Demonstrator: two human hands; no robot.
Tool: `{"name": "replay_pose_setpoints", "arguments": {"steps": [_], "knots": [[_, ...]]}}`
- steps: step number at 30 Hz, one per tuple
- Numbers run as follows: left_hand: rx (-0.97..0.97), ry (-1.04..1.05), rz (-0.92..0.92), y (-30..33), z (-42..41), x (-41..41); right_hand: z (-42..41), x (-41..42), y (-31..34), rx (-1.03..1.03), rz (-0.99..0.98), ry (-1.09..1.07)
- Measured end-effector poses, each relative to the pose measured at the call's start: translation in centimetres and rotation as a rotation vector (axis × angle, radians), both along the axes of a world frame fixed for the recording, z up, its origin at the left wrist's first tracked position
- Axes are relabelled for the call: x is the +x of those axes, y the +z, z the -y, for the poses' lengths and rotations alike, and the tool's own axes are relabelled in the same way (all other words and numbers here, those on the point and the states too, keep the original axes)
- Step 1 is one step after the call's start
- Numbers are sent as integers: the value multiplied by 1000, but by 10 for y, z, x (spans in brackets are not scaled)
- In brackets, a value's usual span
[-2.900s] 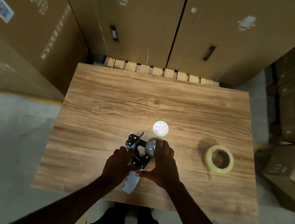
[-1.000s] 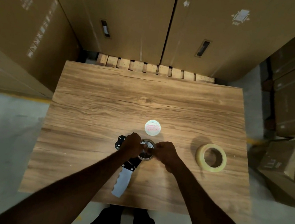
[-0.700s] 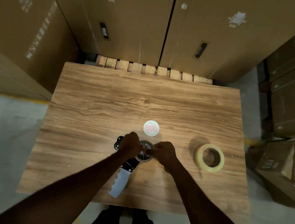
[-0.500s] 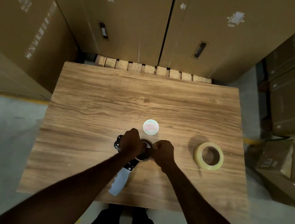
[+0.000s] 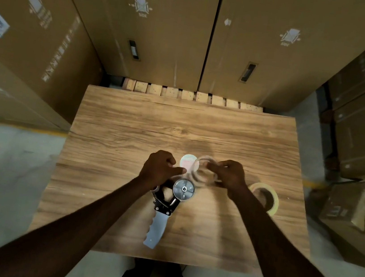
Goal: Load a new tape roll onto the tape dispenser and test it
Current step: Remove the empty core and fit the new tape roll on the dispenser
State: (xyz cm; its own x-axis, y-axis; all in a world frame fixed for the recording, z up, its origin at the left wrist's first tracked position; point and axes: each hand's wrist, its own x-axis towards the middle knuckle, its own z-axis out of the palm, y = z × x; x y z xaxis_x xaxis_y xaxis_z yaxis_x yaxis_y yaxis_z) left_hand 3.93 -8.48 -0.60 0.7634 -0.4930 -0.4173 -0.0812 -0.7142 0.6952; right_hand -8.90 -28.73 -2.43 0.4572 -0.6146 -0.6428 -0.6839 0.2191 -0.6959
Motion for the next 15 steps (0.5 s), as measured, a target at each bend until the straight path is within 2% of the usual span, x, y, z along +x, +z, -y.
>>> {"name": "replay_pose_setpoints", "arguments": {"steps": [3, 8, 13, 15], "knots": [[-28, -78, -3, -2, -25, -2, 43, 6, -6, -163, -84, -88], [39, -215, 0, -11, -72, -32, 84, 22, -13, -338, -288, -9], [85, -294, 153, -31, -107, -56, 83, 16, -16, -247, -257, -112], [95, -340, 223, -29, -105, -60, 70, 13, -8, -299, -268, -130]]}}
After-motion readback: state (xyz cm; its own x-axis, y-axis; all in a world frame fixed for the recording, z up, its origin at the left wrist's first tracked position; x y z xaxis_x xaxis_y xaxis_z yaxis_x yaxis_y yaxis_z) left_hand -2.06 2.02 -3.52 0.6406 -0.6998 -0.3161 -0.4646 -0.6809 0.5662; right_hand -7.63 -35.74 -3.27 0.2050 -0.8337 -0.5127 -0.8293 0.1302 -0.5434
